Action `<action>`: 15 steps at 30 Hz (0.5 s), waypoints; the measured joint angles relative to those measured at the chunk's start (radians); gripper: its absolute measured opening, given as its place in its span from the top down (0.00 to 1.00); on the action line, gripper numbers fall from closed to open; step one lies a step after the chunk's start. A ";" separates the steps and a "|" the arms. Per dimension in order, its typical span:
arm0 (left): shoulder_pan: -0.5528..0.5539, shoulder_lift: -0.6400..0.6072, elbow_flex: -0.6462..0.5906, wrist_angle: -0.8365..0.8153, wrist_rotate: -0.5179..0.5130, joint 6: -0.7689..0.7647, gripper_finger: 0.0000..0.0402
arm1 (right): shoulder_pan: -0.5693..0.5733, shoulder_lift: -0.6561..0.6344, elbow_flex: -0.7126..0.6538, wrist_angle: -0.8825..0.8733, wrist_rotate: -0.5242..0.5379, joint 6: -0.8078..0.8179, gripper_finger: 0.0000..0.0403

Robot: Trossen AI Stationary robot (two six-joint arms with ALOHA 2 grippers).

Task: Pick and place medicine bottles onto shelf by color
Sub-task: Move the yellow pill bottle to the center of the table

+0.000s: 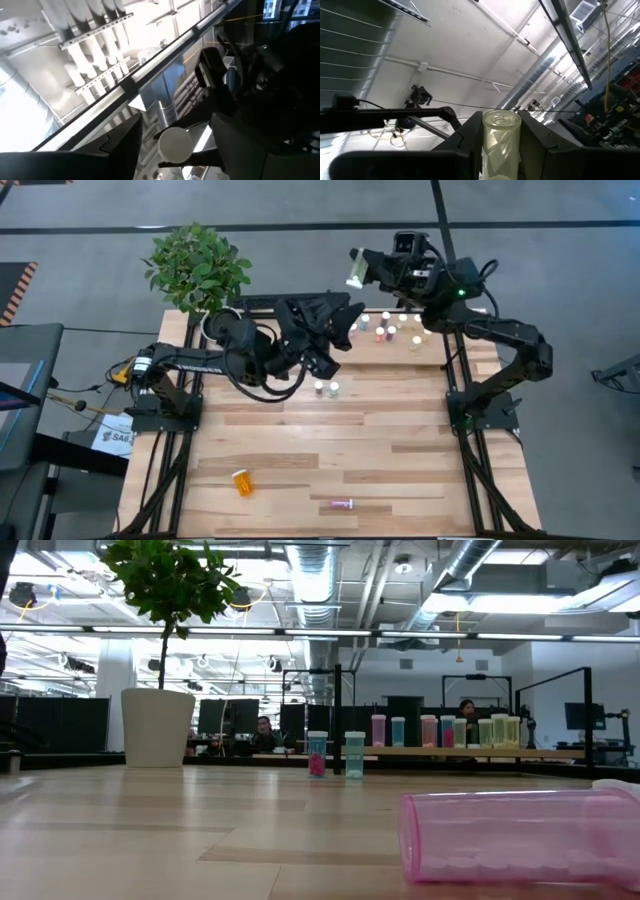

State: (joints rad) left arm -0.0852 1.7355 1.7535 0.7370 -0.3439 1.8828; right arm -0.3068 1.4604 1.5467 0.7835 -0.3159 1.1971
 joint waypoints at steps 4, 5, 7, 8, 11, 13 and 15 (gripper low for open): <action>0.020 0.000 0.000 -0.005 -0.001 -0.003 0.43 | -0.013 0.000 0.000 -0.003 -0.013 0.007 0.72; 0.025 0.000 0.000 -0.006 -0.001 -0.007 0.43 | -0.017 0.000 0.000 -0.009 -0.019 0.008 0.72; 0.034 0.000 0.000 -0.014 -0.011 -0.009 0.43 | -0.018 -0.001 0.000 -0.025 -0.040 0.023 0.72; 0.038 0.000 0.000 -0.016 -0.018 -0.007 0.43 | -0.017 -0.001 0.000 -0.025 -0.052 0.043 0.72; 0.046 0.000 0.000 -0.018 -0.026 -0.009 0.43 | -0.016 -0.001 0.000 -0.017 -0.075 0.085 0.72; 0.046 0.000 0.000 -0.027 -0.018 -0.008 0.43 | -0.016 -0.002 0.000 -0.016 -0.076 0.086 0.72; 0.046 0.000 0.000 -0.040 -0.014 -0.005 0.43 | -0.017 -0.002 0.000 -0.017 -0.079 0.086 0.72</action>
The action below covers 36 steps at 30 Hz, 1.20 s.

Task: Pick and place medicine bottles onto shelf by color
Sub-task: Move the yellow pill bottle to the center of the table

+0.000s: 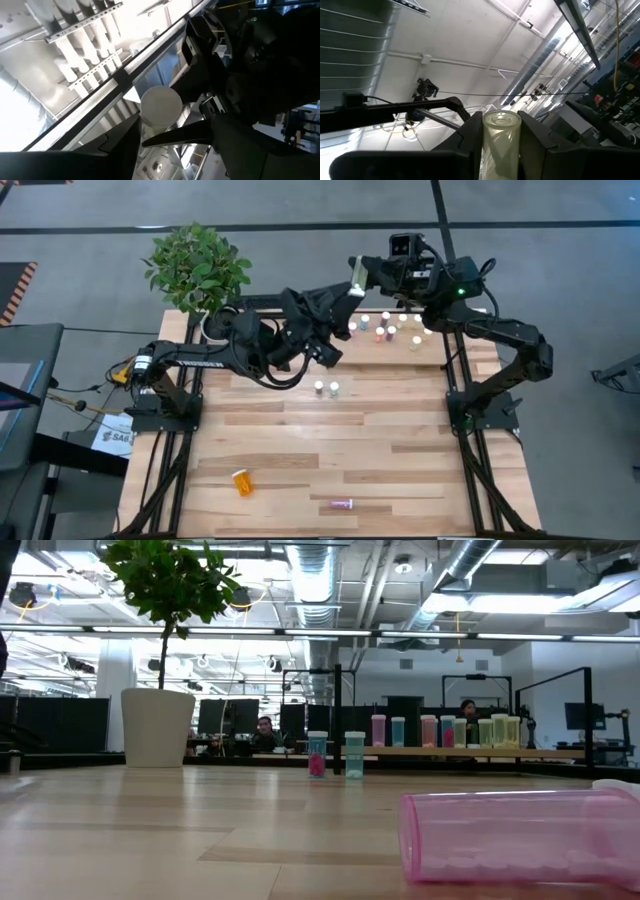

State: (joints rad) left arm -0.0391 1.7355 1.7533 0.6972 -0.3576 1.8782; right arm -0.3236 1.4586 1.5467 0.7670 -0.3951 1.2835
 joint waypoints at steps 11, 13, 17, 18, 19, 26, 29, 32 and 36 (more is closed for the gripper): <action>0.000 0.000 0.000 -0.023 0.011 0.066 0.43 | -0.013 0.000 0.000 -0.006 -0.031 0.060 0.72; 0.000 0.000 0.000 -0.025 0.009 0.066 0.43 | -0.014 0.000 0.000 -0.012 -0.031 0.057 0.72; 0.000 0.000 0.000 -0.035 0.030 0.068 0.43 | -0.030 0.000 0.000 -0.017 -0.032 0.055 0.72; 0.000 0.000 0.000 -0.038 0.039 0.075 0.43 | -0.034 0.000 0.000 -0.017 -0.035 0.056 0.72; 0.000 0.000 0.000 -0.040 0.041 0.087 0.43 | -0.037 0.000 0.000 -0.018 -0.042 0.056 0.72; 0.004 0.000 0.000 -0.040 0.038 0.114 0.43 | -0.045 0.000 0.000 -0.019 -0.078 0.092 0.72; 0.006 0.000 0.000 -0.045 0.040 0.119 0.43 | -0.046 -0.005 0.000 -0.029 -0.093 0.100 0.72; 0.011 0.000 0.000 -0.045 0.037 0.117 0.43 | -0.047 -0.008 0.000 -0.026 -0.105 0.068 0.72; 0.013 0.000 0.000 -0.045 0.030 0.036 0.43 | -0.057 -0.010 0.000 -0.029 -0.150 -0.029 0.72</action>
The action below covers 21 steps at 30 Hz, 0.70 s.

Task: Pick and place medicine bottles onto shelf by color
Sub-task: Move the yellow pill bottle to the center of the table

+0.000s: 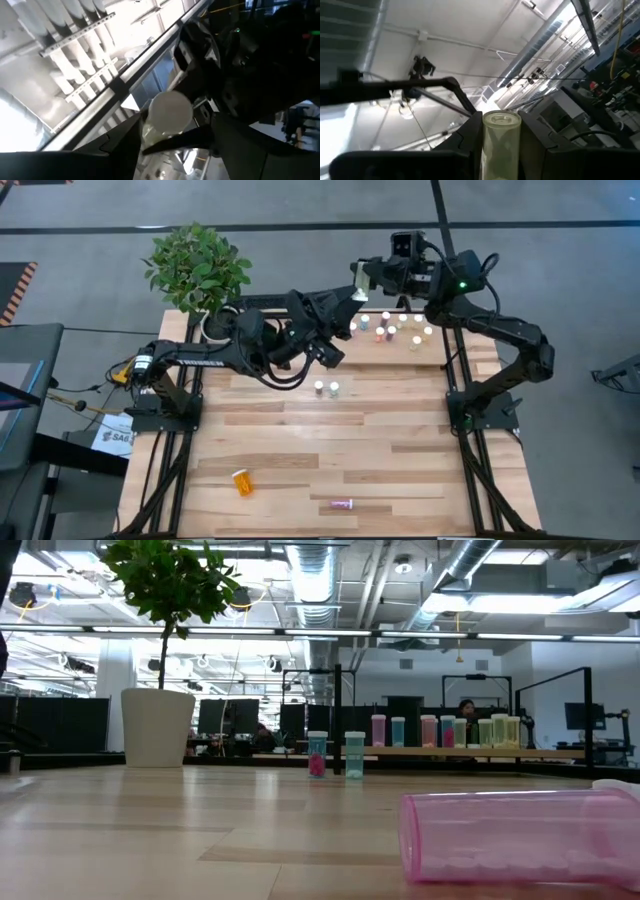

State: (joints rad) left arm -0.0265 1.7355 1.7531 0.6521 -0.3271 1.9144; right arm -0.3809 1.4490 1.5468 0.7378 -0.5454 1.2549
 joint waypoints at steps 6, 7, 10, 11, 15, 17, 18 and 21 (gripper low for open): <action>0.000 0.000 0.000 0.006 -0.007 -0.102 0.43 | -0.036 -0.006 0.001 -0.028 -0.061 -0.101 0.72; 0.001 0.000 0.000 0.008 -0.018 -0.115 0.43 | -0.038 -0.005 0.000 -0.031 -0.062 -0.101 0.72; 0.005 0.000 0.000 0.007 -0.030 -0.124 0.43 | -0.040 -0.006 0.000 -0.026 -0.063 -0.104 0.72; 0.005 0.000 0.000 0.007 -0.031 -0.124 0.43 | -0.040 -0.006 0.000 -0.025 -0.064 -0.104 0.72; 0.005 0.000 0.000 0.001 -0.029 -0.124 0.47 | -0.040 -0.006 0.000 -0.028 -0.081 -0.104 0.72; 0.005 0.000 0.000 -0.006 -0.028 -0.123 0.50 | -0.040 -0.006 0.000 -0.027 -0.089 -0.104 0.72; 0.005 0.000 0.000 -0.007 -0.026 -0.124 0.52 | -0.040 -0.006 0.000 -0.027 -0.089 -0.104 0.72; 0.005 0.000 0.000 -0.013 -0.026 -0.123 0.58 | -0.040 -0.006 0.000 -0.028 -0.089 -0.104 0.72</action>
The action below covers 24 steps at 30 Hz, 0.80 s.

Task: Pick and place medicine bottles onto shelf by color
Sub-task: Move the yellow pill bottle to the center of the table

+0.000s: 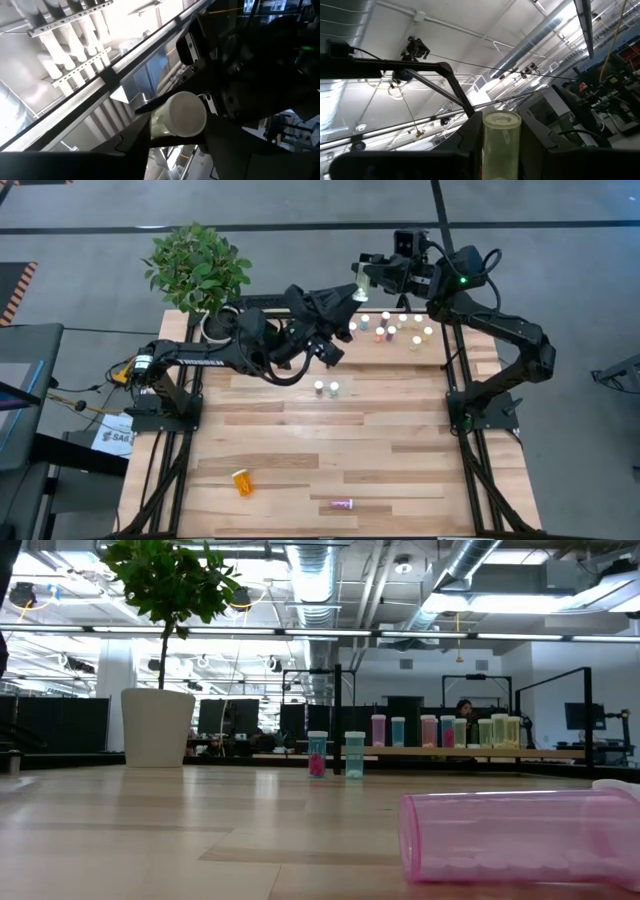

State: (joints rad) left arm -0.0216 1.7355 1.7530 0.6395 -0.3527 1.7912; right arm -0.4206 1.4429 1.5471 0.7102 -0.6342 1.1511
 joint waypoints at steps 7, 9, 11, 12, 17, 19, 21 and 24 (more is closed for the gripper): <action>0.000 0.000 0.000 -0.001 0.002 0.000 0.68 | 0.000 0.000 0.000 0.001 0.000 0.030 0.72; 0.000 0.000 0.000 -0.001 0.006 0.000 0.70 | 0.000 0.000 0.000 0.001 0.001 0.030 0.72; 0.000 0.000 0.000 -0.001 0.007 0.001 0.71 | 0.000 0.000 0.000 0.000 0.001 0.032 0.72; 0.000 0.000 0.000 0.000 0.009 0.004 0.71 | 0.000 0.000 0.000 -0.001 0.001 0.041 0.72; 0.000 0.000 0.000 0.000 0.029 0.037 0.70 | -0.002 0.000 0.000 -0.001 0.000 0.080 0.72; 0.000 0.000 0.000 -0.001 0.035 0.052 0.70 | -0.002 0.000 0.000 -0.001 0.000 0.084 0.72; 0.000 0.000 0.000 -0.002 0.041 0.065 0.70 | -0.002 0.000 0.000 -0.002 0.000 0.102 0.72; 0.000 0.000 0.001 -0.018 0.057 0.096 0.70 | -0.005 0.000 0.000 -0.003 -0.006 0.132 0.72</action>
State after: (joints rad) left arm -0.0212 1.7355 1.7538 0.6217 -0.2959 1.8868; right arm -0.4259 1.4429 1.5471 0.7071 -0.6401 1.2830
